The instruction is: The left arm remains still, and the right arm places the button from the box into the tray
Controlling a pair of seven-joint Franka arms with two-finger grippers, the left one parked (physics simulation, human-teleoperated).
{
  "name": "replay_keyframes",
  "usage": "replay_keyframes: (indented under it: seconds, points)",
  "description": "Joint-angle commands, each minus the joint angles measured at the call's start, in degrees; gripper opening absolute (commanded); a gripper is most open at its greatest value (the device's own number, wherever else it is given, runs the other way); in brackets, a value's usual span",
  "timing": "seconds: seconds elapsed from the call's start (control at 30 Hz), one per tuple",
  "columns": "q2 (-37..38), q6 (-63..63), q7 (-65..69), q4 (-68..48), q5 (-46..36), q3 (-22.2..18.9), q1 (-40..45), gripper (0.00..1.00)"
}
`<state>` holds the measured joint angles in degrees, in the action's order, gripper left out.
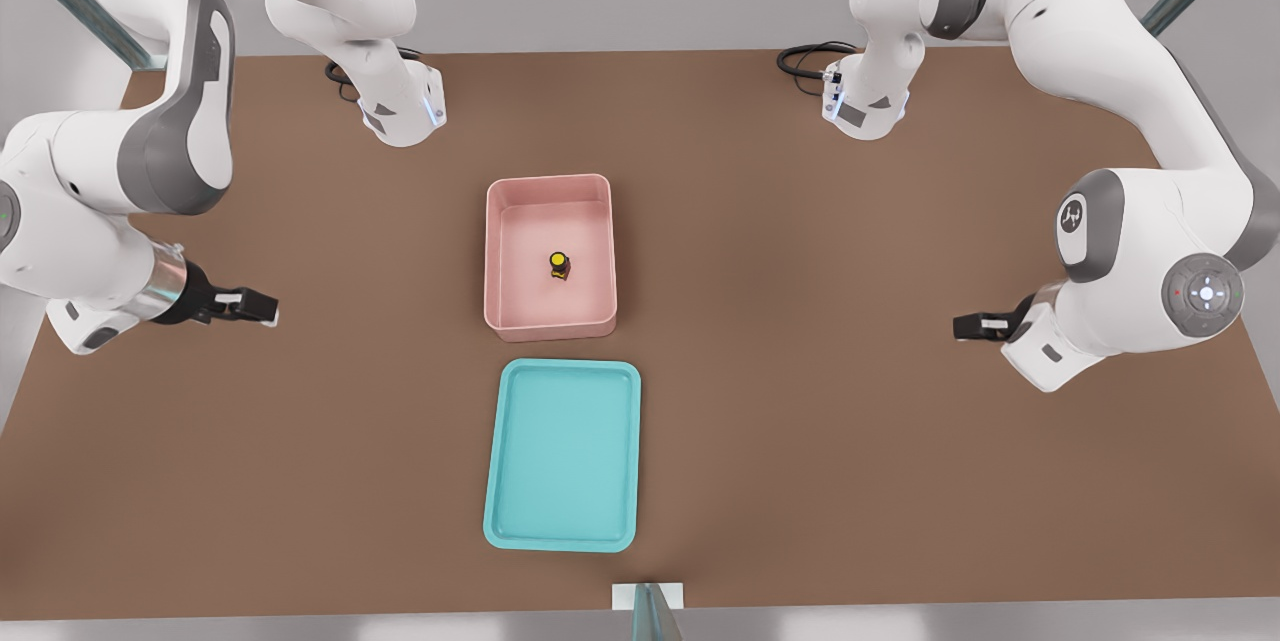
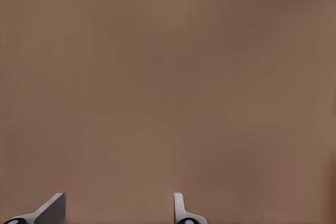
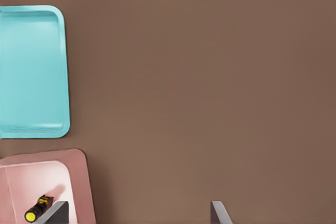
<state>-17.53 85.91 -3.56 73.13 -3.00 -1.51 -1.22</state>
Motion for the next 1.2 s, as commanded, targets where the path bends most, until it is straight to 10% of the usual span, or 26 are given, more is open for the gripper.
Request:
replay_keyframes:
  seconds: [0.0, 0.1, 0.17, 0.27, 0.43, 0.53, 1.17]
  points:
    - [0.04, 1.37, -0.84, 0.00, -0.16, 0.02, -0.01, 1.00]
    - [-0.57, 1.45, -0.50, 0.00, 0.62, 9.86, -6.85, 1.00]
    - [-1.54, 2.60, 1.19, 0.17, 0.36, 10.21, -12.58, 1.00]
    - [-4.35, 2.77, -30.09, 1.31, -10.88, 10.65, -21.72, 1.00]
    - [-1.80, 21.66, -46.63, 19.50, -3.94, 13.20, -35.96, 1.00]
    - [2.07, 33.71, -35.99, 37.70, -3.06, 7.23, -35.96, 1.00]
    - [-2.51, 59.82, -34.67, 52.73, -2.89, 2.30, -40.70, 1.00]
